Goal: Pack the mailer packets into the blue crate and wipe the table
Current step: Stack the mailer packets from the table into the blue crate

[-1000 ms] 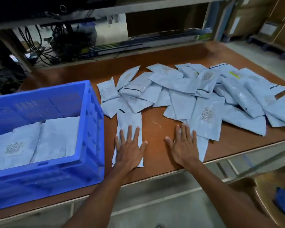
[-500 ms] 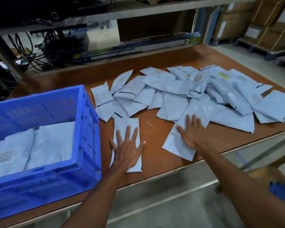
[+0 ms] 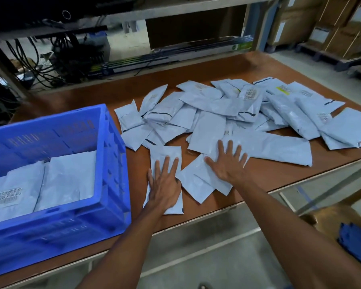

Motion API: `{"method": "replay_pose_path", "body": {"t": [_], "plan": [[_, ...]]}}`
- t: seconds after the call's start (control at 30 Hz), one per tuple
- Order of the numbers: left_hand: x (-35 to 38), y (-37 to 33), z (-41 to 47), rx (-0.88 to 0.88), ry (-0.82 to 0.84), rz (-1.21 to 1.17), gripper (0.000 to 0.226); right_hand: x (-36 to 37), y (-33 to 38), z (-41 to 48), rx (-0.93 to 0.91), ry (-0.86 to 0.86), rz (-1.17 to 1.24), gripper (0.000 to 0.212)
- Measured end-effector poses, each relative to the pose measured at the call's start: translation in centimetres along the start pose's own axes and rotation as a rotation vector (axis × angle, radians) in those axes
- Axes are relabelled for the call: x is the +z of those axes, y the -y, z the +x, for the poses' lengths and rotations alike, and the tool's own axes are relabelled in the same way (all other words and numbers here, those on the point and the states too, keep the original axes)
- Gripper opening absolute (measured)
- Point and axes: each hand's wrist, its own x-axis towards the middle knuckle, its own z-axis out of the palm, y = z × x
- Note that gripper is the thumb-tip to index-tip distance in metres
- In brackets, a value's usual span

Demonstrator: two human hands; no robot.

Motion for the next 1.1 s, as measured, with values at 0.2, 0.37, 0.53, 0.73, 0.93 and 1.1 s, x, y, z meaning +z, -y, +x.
{"method": "replay_pose_path", "body": {"t": [0.2, 0.37, 0.53, 0.73, 0.93, 1.1], "plan": [[-0.3, 1.9, 0.3, -0.062, -0.045, -0.031, 0.061, -1.3, -5.0, -0.3, -0.340, 0.062, -0.210, 0.072], [-0.3, 1.8, 1.0, -0.034, -0.078, -0.009, 0.050, -0.4, -3.9, -2.6, -0.219, 0.065, -0.139, 0.063], [-1.5, 1.1, 0.5, 0.126, -0.074, 0.231, 0.034, -0.3, -2.8, -4.3, -0.220, -0.046, -0.128, 0.064], [-7.1, -0.7, 0.2, 0.047, -0.233, 0.216, 0.055, -3.5, -0.3, -6.1, -0.286, -0.227, -0.109, 0.067], [-21.3, -1.2, -1.5, 0.069, -0.544, 0.181, 0.057, -10.3, 9.8, -8.0, -0.510, -0.379, 0.042, 0.068], [-29.1, 6.2, -4.7, -0.060, -0.674, 0.194, 0.049, -12.8, 21.5, -10.8, -0.750, -0.397, 0.129, 0.062]]}}
